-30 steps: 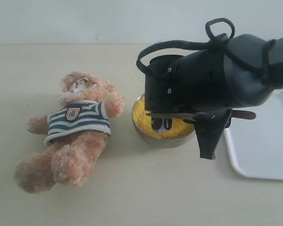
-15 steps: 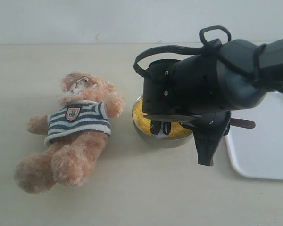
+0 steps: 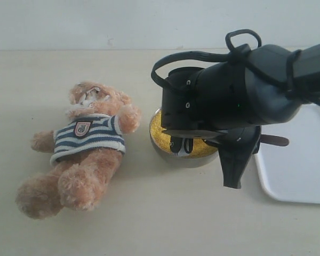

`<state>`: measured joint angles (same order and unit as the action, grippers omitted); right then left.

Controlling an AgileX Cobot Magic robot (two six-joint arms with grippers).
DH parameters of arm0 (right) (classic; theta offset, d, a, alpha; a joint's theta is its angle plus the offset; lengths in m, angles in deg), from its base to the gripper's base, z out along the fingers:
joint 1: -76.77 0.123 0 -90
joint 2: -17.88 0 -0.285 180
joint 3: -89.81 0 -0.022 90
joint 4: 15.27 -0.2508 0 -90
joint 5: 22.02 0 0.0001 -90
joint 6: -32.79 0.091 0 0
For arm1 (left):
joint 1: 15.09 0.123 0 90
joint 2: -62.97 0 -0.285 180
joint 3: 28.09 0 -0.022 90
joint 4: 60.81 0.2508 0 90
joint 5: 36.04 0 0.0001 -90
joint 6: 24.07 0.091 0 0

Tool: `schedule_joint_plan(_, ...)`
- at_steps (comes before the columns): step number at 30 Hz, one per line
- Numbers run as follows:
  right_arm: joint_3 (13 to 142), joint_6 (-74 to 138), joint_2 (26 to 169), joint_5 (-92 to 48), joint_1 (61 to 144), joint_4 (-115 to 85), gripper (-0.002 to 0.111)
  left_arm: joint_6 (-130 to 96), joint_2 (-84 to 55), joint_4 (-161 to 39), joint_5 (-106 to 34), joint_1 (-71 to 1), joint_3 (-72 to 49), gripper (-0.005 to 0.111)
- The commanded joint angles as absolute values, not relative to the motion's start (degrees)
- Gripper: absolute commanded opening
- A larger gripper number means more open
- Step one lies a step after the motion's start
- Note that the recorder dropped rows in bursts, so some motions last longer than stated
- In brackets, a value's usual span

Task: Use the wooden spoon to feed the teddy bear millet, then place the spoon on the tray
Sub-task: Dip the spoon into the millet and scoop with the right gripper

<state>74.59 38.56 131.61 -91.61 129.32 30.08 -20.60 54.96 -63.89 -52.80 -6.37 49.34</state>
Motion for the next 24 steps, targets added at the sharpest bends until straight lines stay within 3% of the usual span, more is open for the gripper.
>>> schedule_joint_plan(1, 74.97, 37.90, 131.53, -91.98, 129.30, 28.51, -0.001, -20.83, 55.18, -63.79, -52.50, -6.50, 49.12, 0.004)
schedule_joint_plan(24, 77.38, 35.15, 131.53, -91.98, 129.30, 22.78, -0.001, -20.83, 55.18, -63.79, -52.50, -6.50, 49.12, 0.004)
